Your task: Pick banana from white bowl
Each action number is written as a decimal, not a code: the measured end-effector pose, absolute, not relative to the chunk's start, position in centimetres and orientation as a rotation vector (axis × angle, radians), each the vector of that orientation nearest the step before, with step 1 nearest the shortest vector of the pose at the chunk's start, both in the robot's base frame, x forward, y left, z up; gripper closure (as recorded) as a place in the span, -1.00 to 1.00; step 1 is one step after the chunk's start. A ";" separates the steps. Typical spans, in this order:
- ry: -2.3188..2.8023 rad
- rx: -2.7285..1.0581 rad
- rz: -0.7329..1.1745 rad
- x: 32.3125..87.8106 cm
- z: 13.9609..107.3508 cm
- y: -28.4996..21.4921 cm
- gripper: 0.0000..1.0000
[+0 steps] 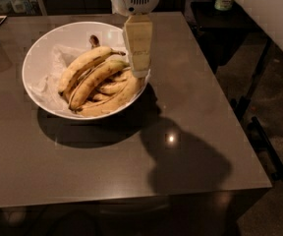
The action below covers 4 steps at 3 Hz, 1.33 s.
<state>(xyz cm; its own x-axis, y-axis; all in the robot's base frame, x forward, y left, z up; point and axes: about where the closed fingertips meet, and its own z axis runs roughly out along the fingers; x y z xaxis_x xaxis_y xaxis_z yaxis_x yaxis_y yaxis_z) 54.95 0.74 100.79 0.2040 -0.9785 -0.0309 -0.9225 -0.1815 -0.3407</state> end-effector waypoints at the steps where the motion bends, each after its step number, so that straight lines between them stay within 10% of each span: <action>1: 1.789 -2.201 -0.276 55.5 101.1 2.6 -0.96; 3: 1.779 -2.253 -0.198 56.5 98.7 5.0 -0.32; 4: 1.777 -2.295 -0.174 57.2 97.0 5.8 -0.34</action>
Offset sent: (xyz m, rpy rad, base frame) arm -0.0006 0.0346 -0.0211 -0.0412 0.1204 0.0321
